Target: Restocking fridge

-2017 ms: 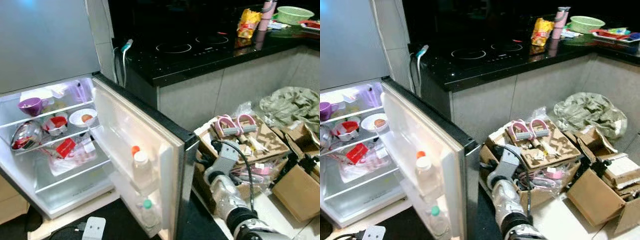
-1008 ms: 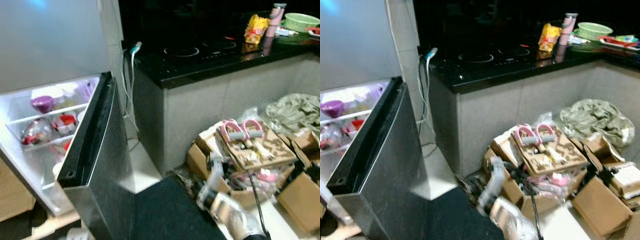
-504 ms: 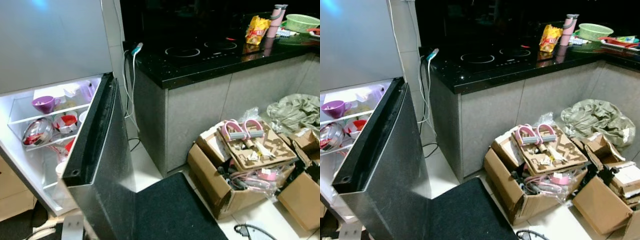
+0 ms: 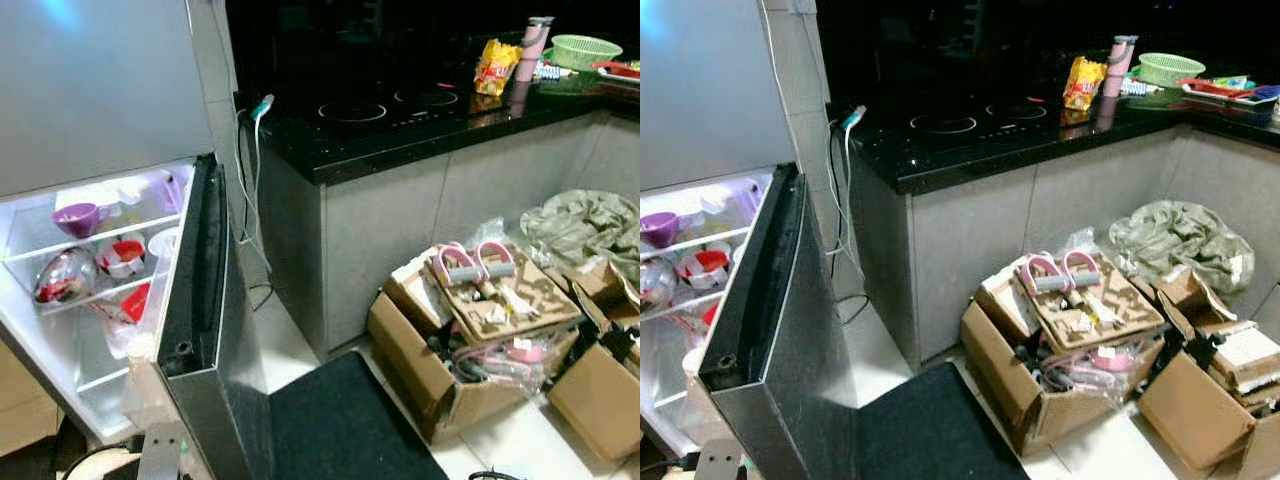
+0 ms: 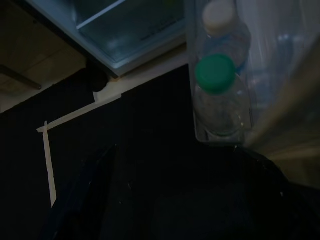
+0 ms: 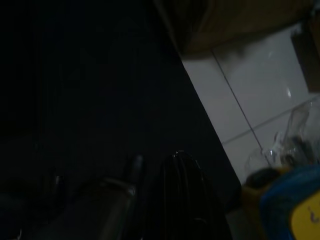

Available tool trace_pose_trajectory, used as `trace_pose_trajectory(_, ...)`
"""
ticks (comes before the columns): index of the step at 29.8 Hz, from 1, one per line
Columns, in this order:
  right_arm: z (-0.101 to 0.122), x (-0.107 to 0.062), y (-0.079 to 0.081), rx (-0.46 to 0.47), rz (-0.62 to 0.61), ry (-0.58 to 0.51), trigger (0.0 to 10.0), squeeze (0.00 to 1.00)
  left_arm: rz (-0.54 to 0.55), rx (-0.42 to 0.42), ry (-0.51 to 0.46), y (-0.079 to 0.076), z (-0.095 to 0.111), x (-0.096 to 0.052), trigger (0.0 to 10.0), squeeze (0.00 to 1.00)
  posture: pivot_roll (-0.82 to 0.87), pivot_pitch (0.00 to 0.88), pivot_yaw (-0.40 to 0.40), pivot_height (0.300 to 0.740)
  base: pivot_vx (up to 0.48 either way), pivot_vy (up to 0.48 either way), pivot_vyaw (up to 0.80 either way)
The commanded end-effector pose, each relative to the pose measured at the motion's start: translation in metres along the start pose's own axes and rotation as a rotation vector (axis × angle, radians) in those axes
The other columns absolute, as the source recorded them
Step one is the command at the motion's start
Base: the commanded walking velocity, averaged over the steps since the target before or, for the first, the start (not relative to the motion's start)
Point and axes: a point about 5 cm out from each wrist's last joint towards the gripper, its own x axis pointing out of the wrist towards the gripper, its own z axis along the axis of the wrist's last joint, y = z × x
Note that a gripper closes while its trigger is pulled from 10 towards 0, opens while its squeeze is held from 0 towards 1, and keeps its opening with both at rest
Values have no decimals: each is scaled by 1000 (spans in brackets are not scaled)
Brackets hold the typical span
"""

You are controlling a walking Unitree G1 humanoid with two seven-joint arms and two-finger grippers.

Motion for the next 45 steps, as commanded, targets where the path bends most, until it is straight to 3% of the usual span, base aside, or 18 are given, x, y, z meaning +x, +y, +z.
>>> trace_pose_trajectory(1,-2,0,1,9,-1,-7,10000,0,13,-5,11,2,-2,0,10000,0,-70,48,31,740,0,0,0)
trace_pose_trajectory(3,2,1,7,3,24,-18,10000,0,106,-93,27,13,-7,-2,10000,0,-92,59,31,740,0,0,0)
trace_pose_trajectory(7,5,2,10,-17,58,-26,10000,0,158,-138,54,20,-14,-3,10000,0,-95,59,29,740,0,0,0)
trace_pose_trajectory(8,5,2,11,-19,74,-32,10000,0,140,-135,52,19,-16,-4,10000,0,-101,66,27,740,0,0,0)
trace_pose_trajectory(12,6,1,11,-43,113,-42,10000,0,-16,64,9,0,-14,-5,10000,0,-98,74,21,740,0,0,742)
trace_pose_trajectory(16,4,1,12,-58,111,-32,10000,0,-25,27,11,-2,-13,-5,10000,0,-90,81,26,740,0,0,781)
trace_pose_trajectory(21,2,1,15,-39,107,-36,10000,0,-86,37,18,-9,-13,-5,10000,0,-87,86,37,740,0,0,781)
trace_pose_trajectory(45,2,2,17,34,76,-59,10000,0,-145,142,-17,-12,1,-1,10000,0,-76,90,76,740,0,0,786)
